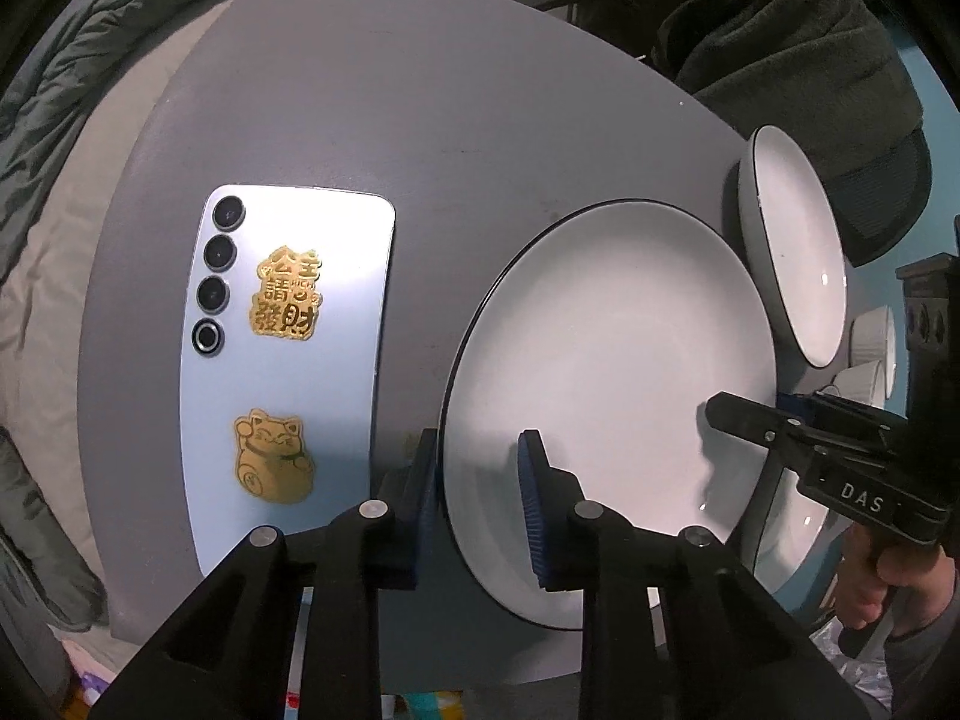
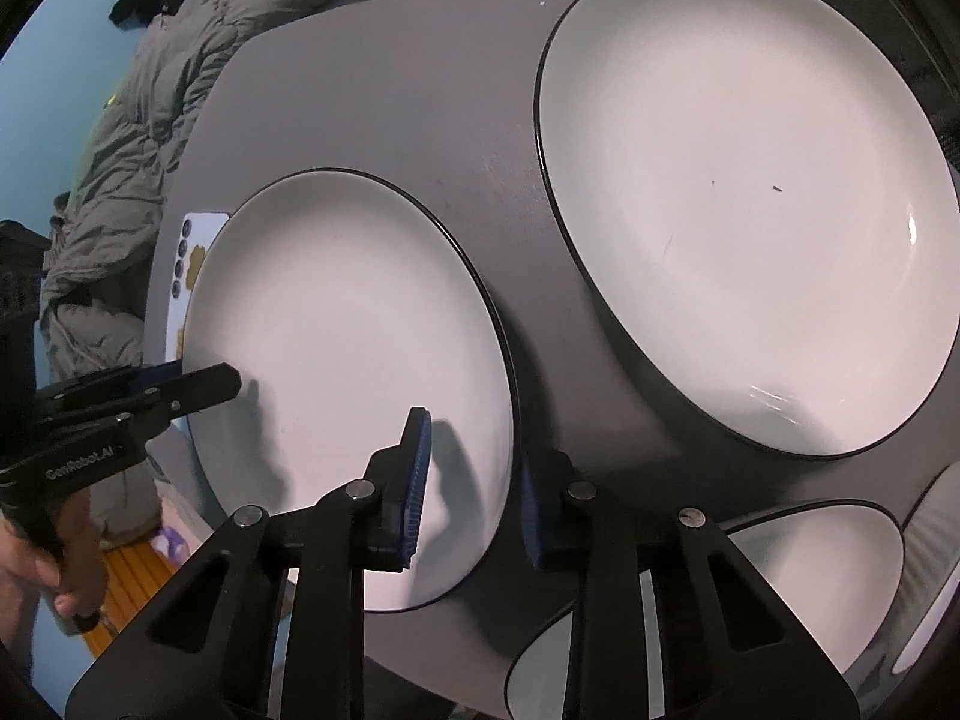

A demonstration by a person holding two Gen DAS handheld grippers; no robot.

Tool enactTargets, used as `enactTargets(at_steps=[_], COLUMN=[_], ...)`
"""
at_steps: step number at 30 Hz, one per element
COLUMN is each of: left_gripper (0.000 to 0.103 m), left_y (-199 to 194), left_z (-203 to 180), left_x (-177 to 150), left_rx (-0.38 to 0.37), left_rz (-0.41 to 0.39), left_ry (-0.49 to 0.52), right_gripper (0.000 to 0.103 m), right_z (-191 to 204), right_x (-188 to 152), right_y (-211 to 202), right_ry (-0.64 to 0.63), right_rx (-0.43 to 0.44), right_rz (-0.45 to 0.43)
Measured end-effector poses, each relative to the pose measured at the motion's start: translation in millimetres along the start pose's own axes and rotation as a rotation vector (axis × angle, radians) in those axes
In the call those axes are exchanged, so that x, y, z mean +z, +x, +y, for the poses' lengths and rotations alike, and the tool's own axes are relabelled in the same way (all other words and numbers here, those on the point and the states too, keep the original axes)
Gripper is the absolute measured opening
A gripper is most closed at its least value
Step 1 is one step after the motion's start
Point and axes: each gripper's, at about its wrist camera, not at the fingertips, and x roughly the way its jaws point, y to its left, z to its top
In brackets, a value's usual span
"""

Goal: Organize plates and bowls

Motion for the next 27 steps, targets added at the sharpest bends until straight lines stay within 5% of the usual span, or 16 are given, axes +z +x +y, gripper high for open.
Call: enactTargets(at_steps=[11, 17, 27], left_gripper=[0.023, 0.023, 0.023], left_y=[7, 9, 10], left_z=[2, -5, -4], left_x=[3, 3, -24], left_rx=[0.0, 0.01, 0.029], left_rz=[0.019, 0.032, 0.072], left_ry=[-0.029, -0.013, 0.031], right_gripper=[0.027, 0.017, 0.015], right_z=[-2, -8, -6], right_x=[4, 1, -15], right_y=[1, 0, 3], right_ry=[0.029, 0.057, 0.044], right_rx=[0.007, -0.002, 0.037], right_rz=[0.003, -0.001, 0.066])
